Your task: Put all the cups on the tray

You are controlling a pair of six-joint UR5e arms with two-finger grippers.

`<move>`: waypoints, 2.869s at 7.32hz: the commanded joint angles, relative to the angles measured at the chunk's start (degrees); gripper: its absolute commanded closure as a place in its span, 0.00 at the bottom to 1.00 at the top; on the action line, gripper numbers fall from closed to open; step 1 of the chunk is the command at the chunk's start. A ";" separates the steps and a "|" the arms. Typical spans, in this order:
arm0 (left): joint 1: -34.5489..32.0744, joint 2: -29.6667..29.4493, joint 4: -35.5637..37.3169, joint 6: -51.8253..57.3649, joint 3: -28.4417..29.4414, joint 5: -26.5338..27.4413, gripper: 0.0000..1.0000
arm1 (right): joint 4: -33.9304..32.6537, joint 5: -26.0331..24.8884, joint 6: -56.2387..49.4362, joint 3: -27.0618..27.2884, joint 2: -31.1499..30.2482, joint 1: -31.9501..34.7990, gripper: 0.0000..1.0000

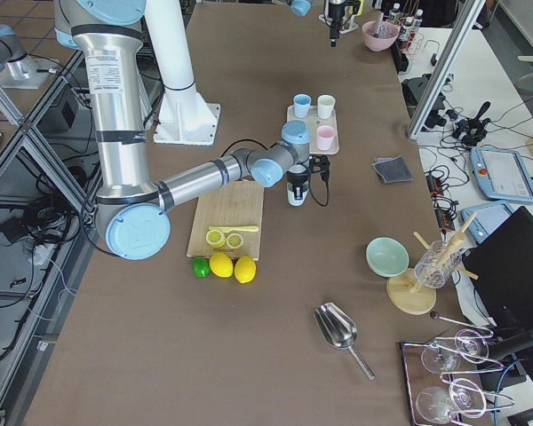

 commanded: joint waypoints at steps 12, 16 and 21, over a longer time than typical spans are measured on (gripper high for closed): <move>-0.48 4.37 -0.37 0.54 -2.00 -0.44 0.02 | -12.96 -5.17 13.90 -6.11 25.03 -3.60 0.00; -12.57 18.43 1.90 16.92 -9.58 -2.44 0.02 | -12.61 2.45 -17.70 3.12 0.43 15.61 0.00; -31.93 23.44 15.28 54.28 -2.05 -2.99 0.02 | -34.48 9.80 -68.50 1.28 -12.02 44.47 0.00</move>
